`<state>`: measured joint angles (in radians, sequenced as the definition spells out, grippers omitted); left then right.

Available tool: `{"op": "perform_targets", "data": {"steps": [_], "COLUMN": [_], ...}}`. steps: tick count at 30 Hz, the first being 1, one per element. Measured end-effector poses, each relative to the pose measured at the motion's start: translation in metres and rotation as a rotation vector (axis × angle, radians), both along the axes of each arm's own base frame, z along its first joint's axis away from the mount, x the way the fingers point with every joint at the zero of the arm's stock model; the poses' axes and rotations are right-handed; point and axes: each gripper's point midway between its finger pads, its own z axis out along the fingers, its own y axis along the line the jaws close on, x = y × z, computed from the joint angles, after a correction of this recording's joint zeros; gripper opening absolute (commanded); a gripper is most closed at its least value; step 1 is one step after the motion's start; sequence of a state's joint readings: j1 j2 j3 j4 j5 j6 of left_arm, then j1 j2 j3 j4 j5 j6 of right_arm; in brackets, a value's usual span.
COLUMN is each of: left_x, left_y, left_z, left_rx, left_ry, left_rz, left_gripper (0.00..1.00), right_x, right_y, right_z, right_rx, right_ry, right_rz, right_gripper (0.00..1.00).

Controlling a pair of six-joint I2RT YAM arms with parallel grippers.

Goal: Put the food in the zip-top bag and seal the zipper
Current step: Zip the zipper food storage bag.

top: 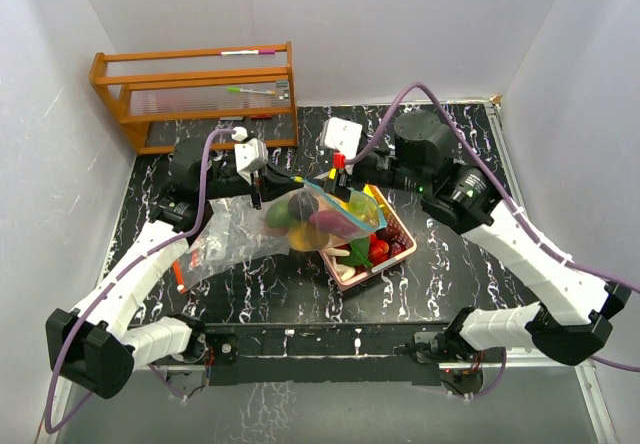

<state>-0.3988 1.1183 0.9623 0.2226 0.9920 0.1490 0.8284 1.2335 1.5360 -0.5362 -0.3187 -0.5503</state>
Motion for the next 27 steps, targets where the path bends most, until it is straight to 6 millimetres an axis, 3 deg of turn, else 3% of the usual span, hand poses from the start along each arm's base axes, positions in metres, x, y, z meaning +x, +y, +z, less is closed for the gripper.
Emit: {"op": "perform_targets", "data": {"steps": [1, 4, 13, 22, 27], "left_x": [-0.002, -0.006, -0.009, -0.009, -0.009], "left_y": [0.000, 0.000, 0.000, 0.000, 0.000], "left_z": [-0.001, -0.002, -0.001, -0.001, -0.001], "left_rx": [0.002, 0.006, 0.006, 0.006, 0.006], "left_ry": [0.004, 0.009, 0.001, 0.001, 0.001], "left_rz": [-0.010, -0.027, -0.044, -0.044, -0.044], "left_gripper": [0.00, 0.00, 0.00, 0.00, 0.00], "right_x": [-0.001, -0.004, 0.013, 0.003, 0.000], "right_y": [0.002, 0.009, 0.018, 0.025, 0.027], "right_z": [0.005, 0.001, -0.059, -0.060, -0.058], "right_rx": [0.006, -0.011, -0.116, -0.100, -0.085], "right_ry": [-0.003, 0.012, 0.195, 0.232, 0.245], "right_rz": [0.016, 0.081, 0.133, 0.194, 0.209], "right_gripper": [0.55, 0.54, 0.57, 0.53, 0.43]}}
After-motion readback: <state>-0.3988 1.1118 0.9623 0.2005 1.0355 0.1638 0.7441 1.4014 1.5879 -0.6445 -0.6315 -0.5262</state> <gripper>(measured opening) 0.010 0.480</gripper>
